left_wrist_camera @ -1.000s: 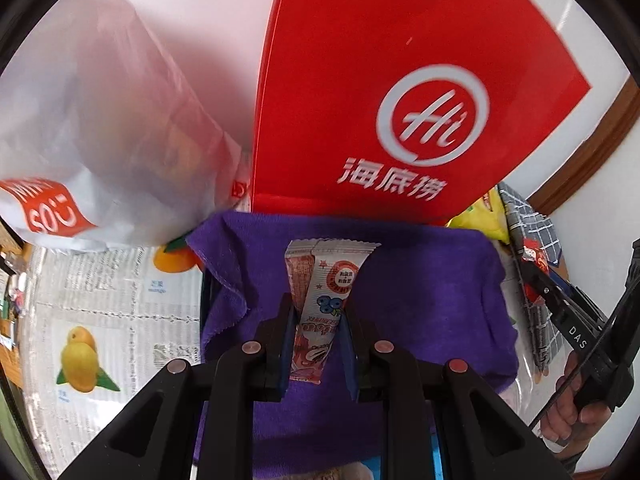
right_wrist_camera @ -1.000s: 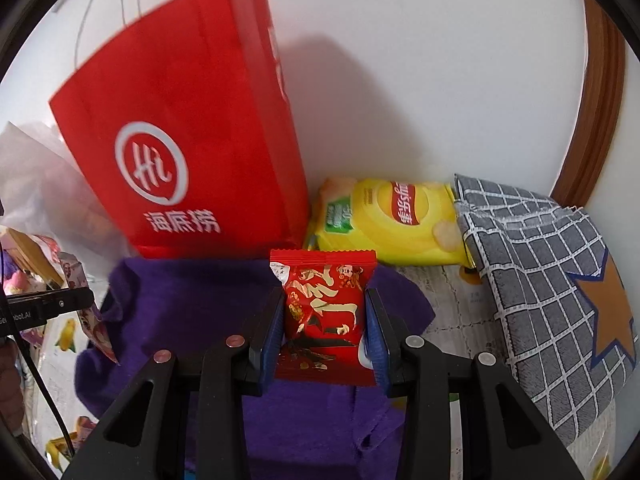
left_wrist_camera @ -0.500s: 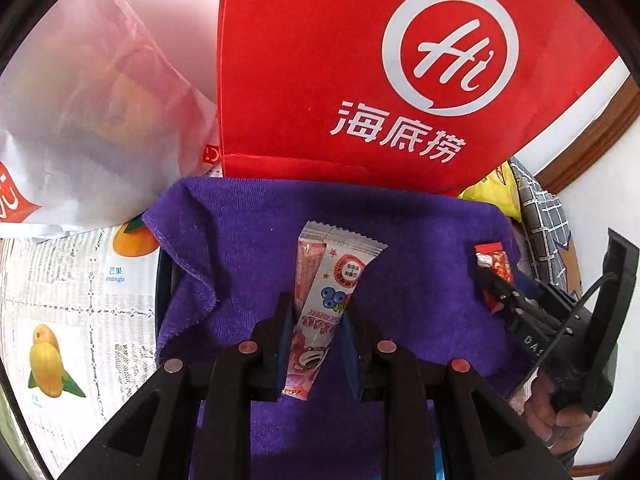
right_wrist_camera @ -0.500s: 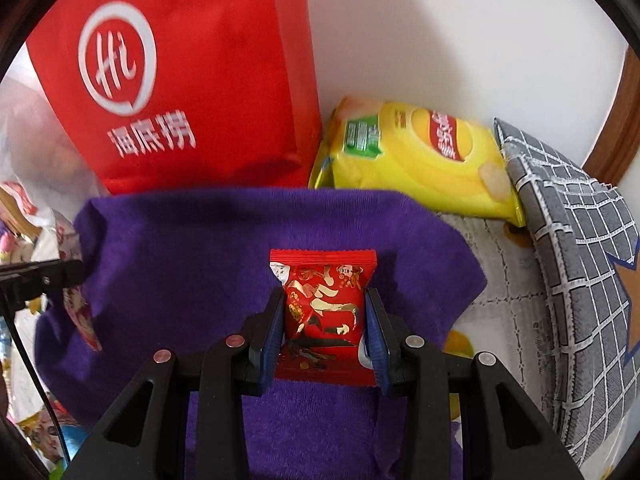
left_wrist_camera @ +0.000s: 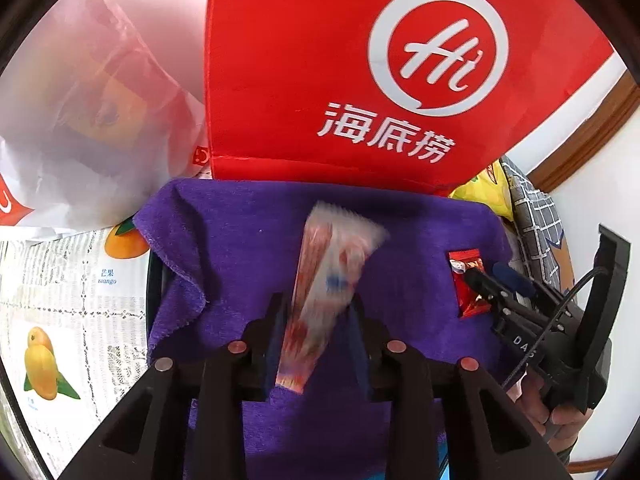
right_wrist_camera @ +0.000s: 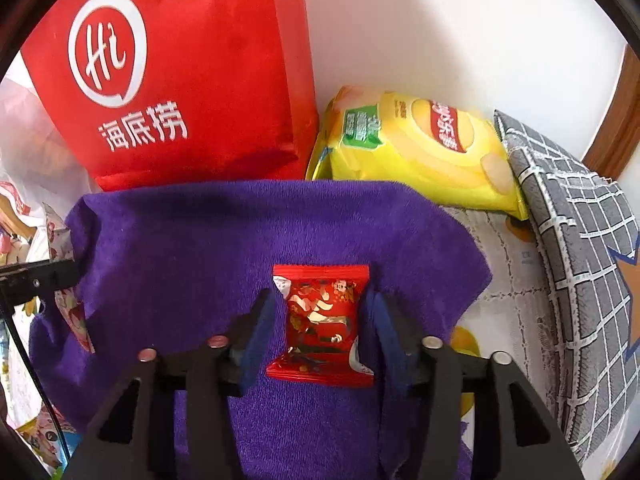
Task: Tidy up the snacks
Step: 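Open both grippers to drop the red packet and pink bar on the towel, then withdraw both grippers from the towel back toward the snack pile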
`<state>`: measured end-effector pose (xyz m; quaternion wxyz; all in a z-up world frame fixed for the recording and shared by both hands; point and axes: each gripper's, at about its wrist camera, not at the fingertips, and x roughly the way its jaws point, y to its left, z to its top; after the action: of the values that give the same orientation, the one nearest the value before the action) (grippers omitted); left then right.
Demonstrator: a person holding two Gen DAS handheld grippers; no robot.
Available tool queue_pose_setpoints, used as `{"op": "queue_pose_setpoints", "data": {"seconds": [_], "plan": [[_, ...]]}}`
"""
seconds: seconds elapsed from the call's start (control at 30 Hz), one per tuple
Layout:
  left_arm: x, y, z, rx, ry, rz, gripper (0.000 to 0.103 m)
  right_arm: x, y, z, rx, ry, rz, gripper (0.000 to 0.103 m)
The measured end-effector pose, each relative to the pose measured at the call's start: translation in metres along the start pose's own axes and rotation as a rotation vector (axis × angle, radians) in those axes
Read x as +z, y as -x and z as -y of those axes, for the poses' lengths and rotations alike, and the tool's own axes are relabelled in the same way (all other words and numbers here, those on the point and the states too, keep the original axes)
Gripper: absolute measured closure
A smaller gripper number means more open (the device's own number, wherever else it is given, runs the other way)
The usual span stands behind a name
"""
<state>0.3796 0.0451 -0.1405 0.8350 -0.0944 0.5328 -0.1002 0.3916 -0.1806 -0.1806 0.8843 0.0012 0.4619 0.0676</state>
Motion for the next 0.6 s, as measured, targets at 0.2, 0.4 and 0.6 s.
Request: {"op": "queue_pose_setpoints", "data": {"seconds": [0.2, 0.4, 0.6], "plan": [[0.0, 0.006, 0.014, 0.0, -0.043, 0.038, 0.054, 0.004, 0.017, -0.004, -0.006, 0.005, 0.029, 0.041], [0.0, 0.013, 0.023, -0.005, -0.071, 0.066, 0.05, 0.004, 0.032, -0.01, -0.015, 0.012, 0.07, 0.028], [-0.001, 0.018, 0.027, -0.009, -0.081, 0.075, 0.049, 0.003, 0.037, -0.013, -0.056, 0.026, 0.091, 0.025]]}}
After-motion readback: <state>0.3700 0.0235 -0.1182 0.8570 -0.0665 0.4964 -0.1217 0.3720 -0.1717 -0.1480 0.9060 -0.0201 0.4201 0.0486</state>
